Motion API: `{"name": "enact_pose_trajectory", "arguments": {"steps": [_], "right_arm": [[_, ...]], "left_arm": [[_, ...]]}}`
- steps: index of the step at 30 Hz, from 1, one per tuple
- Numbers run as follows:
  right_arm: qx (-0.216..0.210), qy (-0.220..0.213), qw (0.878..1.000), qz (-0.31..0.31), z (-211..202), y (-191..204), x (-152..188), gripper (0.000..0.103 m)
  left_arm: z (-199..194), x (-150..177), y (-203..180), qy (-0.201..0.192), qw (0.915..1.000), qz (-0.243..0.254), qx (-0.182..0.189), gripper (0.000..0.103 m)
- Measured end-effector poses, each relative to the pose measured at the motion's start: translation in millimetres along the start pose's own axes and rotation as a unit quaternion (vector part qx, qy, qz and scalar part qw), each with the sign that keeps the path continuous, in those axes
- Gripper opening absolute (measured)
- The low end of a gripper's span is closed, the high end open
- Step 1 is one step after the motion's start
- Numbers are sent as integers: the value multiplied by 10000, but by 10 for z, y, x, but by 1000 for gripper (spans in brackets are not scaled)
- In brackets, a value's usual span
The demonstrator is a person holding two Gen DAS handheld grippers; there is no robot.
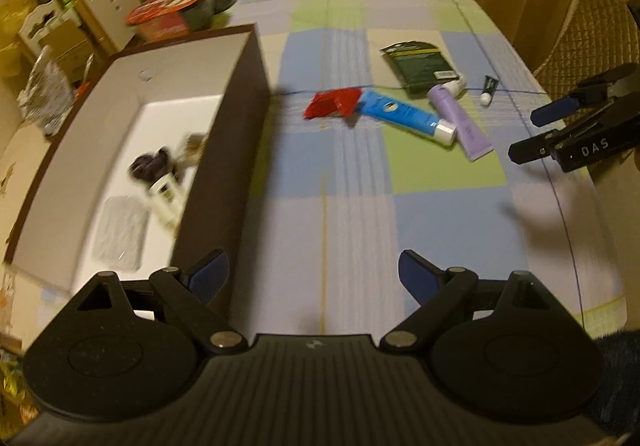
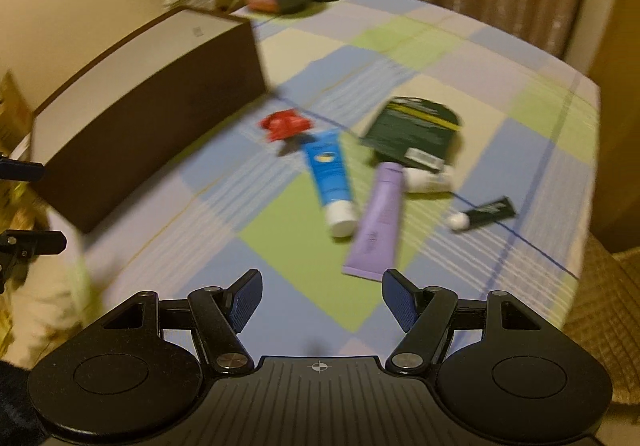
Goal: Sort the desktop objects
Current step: 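Grasp the red candy packet with left tool while right tool grasps lilac tube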
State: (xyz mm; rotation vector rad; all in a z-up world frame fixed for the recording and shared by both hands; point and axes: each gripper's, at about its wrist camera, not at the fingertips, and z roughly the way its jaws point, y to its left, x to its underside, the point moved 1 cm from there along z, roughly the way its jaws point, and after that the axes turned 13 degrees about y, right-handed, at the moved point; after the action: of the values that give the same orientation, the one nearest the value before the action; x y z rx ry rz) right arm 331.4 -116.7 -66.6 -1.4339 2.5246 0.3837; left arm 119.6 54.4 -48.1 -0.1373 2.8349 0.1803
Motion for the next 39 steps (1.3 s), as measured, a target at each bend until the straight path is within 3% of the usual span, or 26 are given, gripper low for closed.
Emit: {"name": "enact_pose_trajectory", "arguments": {"steps": [14, 21, 30, 35, 39], "right_arm": [[204, 72, 9954, 936, 189, -566, 68, 69], [260, 34, 9892, 1445, 296, -910, -46, 70], [235, 88, 9813, 1906, 446, -1263, -111, 69], [147, 64, 9806, 1953, 502, -1329, -152, 69], [101, 3, 9827, 1852, 526, -1286, -180, 69]], "left_arm": [[632, -1012, -212, -123, 9995, 275, 134, 88], [993, -1625, -180, -60, 9999, 7, 153, 89], [1643, -2230, -78, 300, 9984, -450, -175, 87], [1871, -2122, -67, 629, 9971, -423, -6, 50], [1826, -1867, -6, 608, 9972, -402, 195, 44]]}}
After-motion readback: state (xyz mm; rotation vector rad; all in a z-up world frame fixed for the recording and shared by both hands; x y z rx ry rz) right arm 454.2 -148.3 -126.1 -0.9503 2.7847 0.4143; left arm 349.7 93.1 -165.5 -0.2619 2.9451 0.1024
